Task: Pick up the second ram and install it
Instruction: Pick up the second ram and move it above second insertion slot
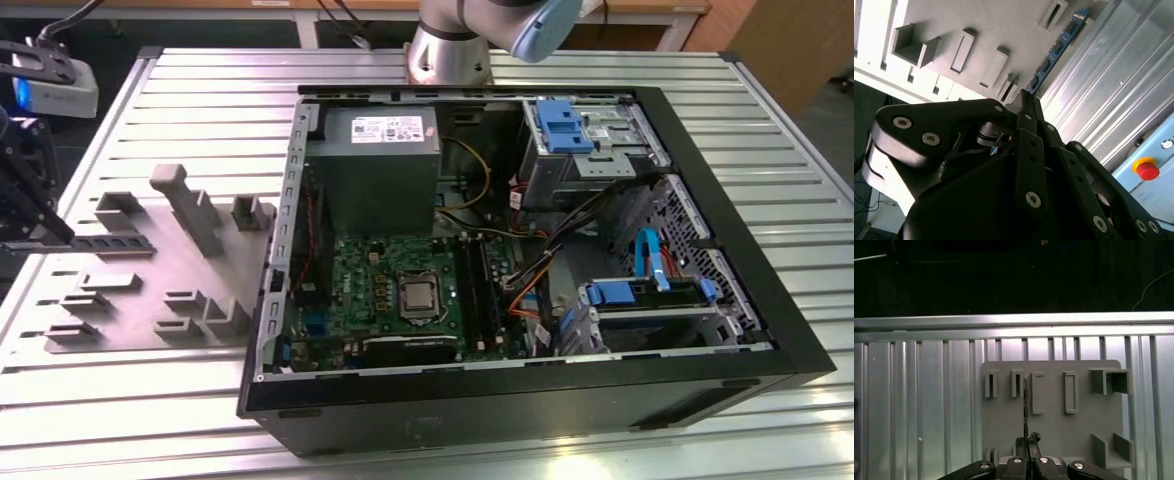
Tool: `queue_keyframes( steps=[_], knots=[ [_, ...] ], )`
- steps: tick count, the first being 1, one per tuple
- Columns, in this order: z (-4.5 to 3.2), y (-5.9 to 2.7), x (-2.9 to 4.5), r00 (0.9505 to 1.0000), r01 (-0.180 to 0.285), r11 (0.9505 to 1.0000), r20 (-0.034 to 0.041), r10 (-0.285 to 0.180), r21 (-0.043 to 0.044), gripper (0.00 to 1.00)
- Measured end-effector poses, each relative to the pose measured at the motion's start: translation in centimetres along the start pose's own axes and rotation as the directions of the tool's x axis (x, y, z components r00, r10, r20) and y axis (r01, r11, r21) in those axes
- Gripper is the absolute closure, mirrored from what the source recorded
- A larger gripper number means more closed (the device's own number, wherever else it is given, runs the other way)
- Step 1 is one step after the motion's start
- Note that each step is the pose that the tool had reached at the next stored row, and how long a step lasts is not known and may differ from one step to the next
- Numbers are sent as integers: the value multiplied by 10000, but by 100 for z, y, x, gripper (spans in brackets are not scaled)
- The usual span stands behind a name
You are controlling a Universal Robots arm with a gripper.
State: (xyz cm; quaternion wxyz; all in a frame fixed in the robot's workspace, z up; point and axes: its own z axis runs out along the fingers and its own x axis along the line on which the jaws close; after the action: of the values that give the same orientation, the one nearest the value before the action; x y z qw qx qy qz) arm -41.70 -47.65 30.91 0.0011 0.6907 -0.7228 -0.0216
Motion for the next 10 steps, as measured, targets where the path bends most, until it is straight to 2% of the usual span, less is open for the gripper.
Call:
queue_keyframes(
  steps=[5, 10],
  knots=[
    [-71, 2, -2, 10000, 0, 10000, 0, 0, 0, 88],
    [-76, 3, -2, 10000, 0, 10000, -1, 0, 0, 88]
  ],
)
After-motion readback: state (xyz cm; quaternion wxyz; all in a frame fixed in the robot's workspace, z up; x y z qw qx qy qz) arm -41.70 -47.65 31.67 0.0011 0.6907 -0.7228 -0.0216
